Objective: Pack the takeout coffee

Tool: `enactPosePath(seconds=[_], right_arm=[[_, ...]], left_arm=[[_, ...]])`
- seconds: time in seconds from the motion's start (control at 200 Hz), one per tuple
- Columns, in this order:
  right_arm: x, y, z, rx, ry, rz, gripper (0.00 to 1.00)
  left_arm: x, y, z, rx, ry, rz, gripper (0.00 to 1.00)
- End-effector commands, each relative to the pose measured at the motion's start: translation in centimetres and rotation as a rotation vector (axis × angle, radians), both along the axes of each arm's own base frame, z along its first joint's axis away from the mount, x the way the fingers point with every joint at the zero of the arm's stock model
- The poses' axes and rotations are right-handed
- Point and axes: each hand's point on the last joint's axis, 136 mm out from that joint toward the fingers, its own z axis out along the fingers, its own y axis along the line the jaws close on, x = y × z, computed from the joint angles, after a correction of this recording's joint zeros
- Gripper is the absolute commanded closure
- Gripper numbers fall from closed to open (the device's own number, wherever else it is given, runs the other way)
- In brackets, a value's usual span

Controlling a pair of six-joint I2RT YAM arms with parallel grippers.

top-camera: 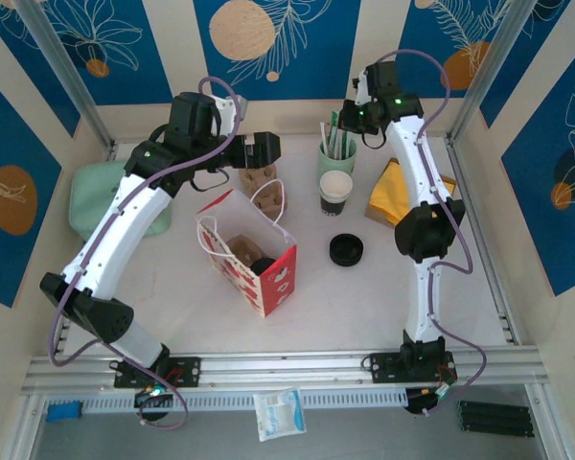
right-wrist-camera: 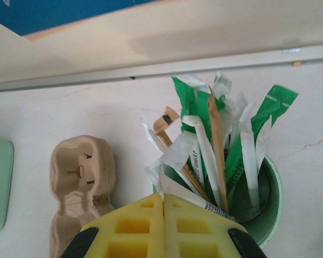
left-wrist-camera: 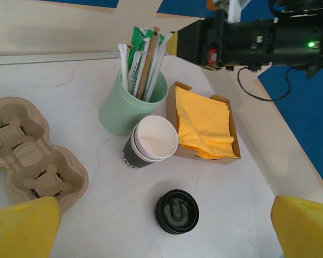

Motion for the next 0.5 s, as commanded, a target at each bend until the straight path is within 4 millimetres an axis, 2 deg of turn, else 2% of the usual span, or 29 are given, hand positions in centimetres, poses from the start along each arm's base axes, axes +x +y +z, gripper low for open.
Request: enactPosePath(seconds=[0.0,0.175,0.495], right_arm=[[-0.9,-0.1,2.9,-0.019,-0.068,0.010,1.00],[-1.7,-0.2,5.0,-0.021,-0.109,0.008,1.00],[-4.3,0.1,10.3,0.009,-0.205,0.024,1.00]], left_arm=[[-0.3,-0.2,1.2,-0.014,-0.028,-0.023,0.01],[-0.4,-0.5,1.1,-0.016,-0.022,-0.034,0.01],[-0.8,0.0,1.2,0.002,-0.030,-0.029,0.01]])
